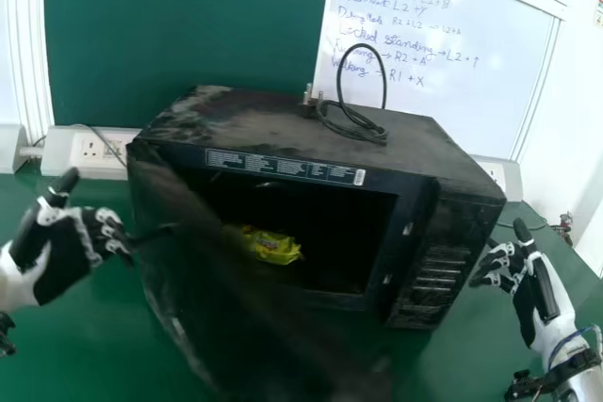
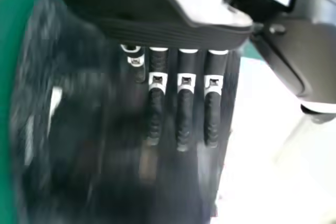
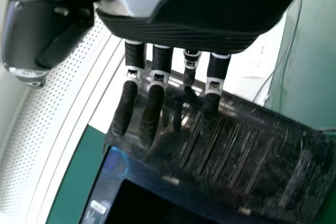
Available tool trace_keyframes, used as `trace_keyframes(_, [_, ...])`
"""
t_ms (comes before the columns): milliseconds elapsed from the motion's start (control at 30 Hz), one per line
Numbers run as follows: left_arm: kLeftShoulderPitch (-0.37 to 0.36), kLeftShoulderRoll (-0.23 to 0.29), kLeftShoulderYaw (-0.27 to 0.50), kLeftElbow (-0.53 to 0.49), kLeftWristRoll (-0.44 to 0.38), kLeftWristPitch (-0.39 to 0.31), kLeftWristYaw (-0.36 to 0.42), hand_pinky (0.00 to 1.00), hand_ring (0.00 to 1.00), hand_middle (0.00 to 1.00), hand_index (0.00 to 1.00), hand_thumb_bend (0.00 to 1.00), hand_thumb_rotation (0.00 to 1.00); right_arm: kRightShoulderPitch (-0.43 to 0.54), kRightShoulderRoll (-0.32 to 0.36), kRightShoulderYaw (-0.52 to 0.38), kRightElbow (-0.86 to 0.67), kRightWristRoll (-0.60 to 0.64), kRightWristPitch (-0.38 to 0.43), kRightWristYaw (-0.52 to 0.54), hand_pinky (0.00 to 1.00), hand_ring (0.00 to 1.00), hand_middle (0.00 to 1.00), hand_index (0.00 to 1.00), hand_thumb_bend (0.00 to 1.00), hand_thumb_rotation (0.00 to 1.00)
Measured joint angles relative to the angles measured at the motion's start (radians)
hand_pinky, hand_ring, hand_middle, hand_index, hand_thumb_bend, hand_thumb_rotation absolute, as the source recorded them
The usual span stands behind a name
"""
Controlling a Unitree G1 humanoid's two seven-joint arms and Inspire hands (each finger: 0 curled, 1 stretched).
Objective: Put biscuit inside oven
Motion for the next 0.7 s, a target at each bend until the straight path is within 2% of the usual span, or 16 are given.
trace_keyframes(233, [-0.019,0.000,-0.012,-0.031,-0.024,0.016,-0.008,0.32,0.40,0.45,0.43,1.00,1.00,0.000,0.017,0.000,-0.014,-0.003,0.057,-0.036,0.41,0.31,0.32,0.37,0.88,1.00])
trace_keyframes(367, [-0.021,-0.002,-0.012,-0.031,-0.024,0.016,-0.005,0.32,0.41,0.46,0.44,1.00,1.00,-0.003,0.021,0.000,-0.029,-0.025,0.102,-0.081,0.43,0.30,0.31,0.36,0.86,1.00])
trace_keyframes(533, [-0.027,-0.007,-0.023,-0.027,-0.023,0.009,-0.014,0.37,0.48,0.54,0.52,1.00,1.00,-0.009,0.024,0.003,-0.050,-0.052,0.144,-0.113,0.40,0.30,0.31,0.35,0.82,1.00])
trace_keyframes(700, [-0.027,-0.044,-0.024,-0.001,-0.018,-0.032,-0.014,0.46,0.59,0.64,0.62,1.00,1.00,-0.014,0.046,0.011,-0.055,-0.070,0.159,-0.131,0.44,0.30,0.31,0.36,0.81,1.00])
